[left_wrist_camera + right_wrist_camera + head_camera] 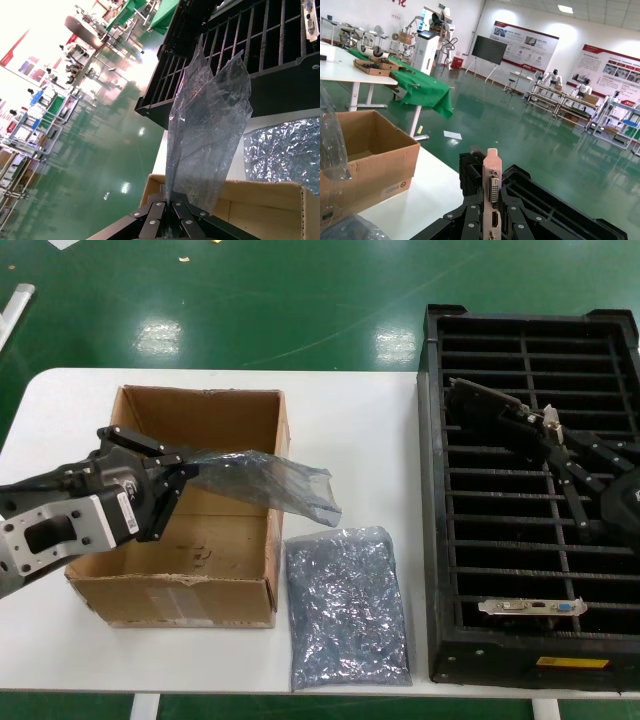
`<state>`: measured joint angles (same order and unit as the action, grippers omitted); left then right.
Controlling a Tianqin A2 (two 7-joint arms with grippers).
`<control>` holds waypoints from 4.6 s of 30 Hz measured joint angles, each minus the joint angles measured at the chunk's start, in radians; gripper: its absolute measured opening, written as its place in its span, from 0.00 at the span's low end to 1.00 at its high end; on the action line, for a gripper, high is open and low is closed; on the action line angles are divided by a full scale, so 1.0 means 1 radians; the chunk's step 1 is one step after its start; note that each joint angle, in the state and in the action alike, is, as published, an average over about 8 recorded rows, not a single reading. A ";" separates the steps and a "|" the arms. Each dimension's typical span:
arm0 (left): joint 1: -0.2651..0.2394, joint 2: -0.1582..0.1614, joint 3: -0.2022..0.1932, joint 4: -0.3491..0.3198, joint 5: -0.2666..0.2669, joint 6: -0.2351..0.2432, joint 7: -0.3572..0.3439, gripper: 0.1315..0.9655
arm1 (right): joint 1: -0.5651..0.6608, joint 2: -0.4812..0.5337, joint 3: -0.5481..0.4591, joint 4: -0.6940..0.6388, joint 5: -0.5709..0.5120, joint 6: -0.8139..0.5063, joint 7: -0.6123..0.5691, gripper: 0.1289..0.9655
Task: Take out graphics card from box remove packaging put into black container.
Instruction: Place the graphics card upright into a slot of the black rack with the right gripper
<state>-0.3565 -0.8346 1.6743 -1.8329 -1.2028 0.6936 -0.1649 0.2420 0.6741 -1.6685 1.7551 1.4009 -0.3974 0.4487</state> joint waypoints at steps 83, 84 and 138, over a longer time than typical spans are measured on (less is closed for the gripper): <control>0.000 0.000 0.000 0.000 0.000 0.000 0.000 0.01 | 0.844 0.149 -0.430 -0.179 -0.168 -1.062 0.089 0.07; 0.000 0.000 0.000 0.000 0.000 0.000 0.000 0.01 | 0.846 0.147 -0.432 -0.183 -0.173 -1.061 0.088 0.07; 0.000 0.000 0.000 0.000 0.000 0.000 0.000 0.01 | 0.822 0.055 -0.554 -0.203 -0.392 -0.994 0.023 0.06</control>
<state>-0.3565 -0.8345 1.6742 -1.8329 -1.2027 0.6937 -0.1649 1.0636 0.7289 -2.2225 1.5516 1.0091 -1.3913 0.4712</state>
